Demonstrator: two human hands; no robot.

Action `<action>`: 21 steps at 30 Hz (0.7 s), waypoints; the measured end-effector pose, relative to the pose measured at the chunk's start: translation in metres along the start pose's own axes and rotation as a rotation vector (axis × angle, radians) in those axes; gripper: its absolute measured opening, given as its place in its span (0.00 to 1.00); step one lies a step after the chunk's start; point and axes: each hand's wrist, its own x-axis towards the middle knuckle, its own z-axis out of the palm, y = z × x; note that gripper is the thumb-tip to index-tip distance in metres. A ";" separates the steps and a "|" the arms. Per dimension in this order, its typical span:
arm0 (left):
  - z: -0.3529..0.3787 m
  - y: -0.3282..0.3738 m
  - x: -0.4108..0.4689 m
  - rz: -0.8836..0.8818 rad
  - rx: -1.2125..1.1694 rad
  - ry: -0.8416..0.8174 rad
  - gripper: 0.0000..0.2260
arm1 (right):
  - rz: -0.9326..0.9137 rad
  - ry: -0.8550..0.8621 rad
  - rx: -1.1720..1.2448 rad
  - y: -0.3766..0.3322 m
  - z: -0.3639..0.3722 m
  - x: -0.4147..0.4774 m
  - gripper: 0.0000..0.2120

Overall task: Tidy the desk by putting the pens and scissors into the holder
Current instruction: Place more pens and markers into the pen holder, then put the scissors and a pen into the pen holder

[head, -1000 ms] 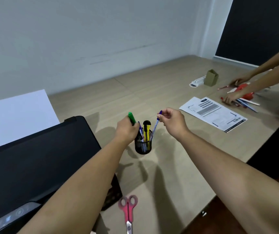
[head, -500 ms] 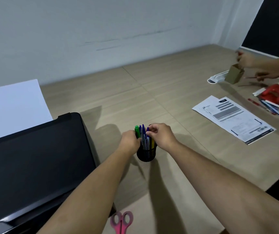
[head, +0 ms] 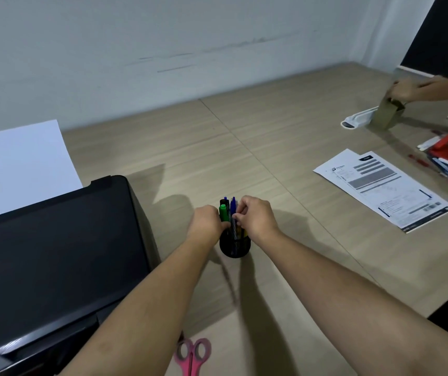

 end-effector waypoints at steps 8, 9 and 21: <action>-0.028 0.002 -0.024 0.072 -0.010 0.098 0.09 | -0.047 0.042 0.040 -0.015 -0.018 -0.012 0.10; -0.035 0.002 -0.030 0.084 -0.004 0.110 0.08 | -0.055 0.061 0.063 -0.019 -0.022 -0.015 0.10; -0.112 -0.046 -0.177 0.244 -0.085 0.272 0.10 | -0.194 0.101 0.218 -0.058 0.001 -0.161 0.17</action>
